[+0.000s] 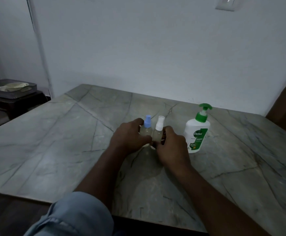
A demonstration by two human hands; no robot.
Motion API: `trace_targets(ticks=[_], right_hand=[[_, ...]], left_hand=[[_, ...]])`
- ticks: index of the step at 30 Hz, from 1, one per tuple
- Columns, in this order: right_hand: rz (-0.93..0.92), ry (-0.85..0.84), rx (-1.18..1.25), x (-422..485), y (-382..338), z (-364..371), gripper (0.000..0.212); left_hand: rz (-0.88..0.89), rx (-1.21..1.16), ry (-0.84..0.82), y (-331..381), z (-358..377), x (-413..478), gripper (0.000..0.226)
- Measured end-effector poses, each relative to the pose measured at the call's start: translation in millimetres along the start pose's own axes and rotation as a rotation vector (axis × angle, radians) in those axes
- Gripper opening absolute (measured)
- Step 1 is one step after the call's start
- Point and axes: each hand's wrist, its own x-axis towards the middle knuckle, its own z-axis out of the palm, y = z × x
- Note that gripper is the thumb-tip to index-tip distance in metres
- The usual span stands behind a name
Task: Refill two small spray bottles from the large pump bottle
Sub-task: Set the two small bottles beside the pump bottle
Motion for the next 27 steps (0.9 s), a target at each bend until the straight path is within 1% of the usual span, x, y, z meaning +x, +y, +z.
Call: trace_targets(ticks=[6, 10, 16, 18, 22, 23, 24, 27], right_hand=[[-0.006, 0.043, 0.000, 5, 1, 8, 0.043], [-0.009, 0.058, -0.001, 6, 4, 11, 0.043], [-0.042, 0.080, -0.002, 5, 8, 13, 0.047], [-0.057, 0.079, 0.011, 5, 9, 12, 0.051], [-0.058, 0.044, 0.033, 0, 12, 7, 0.074], [-0.051, 0.066, 0.043, -2, 13, 3, 0.073], [-0.056, 0.108, 0.062, -3, 14, -1, 0.067], [-0.158, 0.333, 0.055, -9, 16, -21, 0.031]], left_hand=[[0.001, -0.017, -0.004, -3, 1, 2, 0.044], [0.011, -0.027, 0.013, -3, 3, 3, 0.043], [0.021, -0.044, 0.016, -4, 7, 4, 0.043], [0.017, -0.042, 0.007, -6, 8, 5, 0.043], [0.007, -0.088, -0.034, -9, 10, 7, 0.050], [0.006, -0.114, -0.045, -9, 11, 8, 0.055], [0.005, -0.140, -0.054, -9, 11, 8, 0.062], [-0.001, -0.187, -0.089, -10, 11, 10, 0.084]])
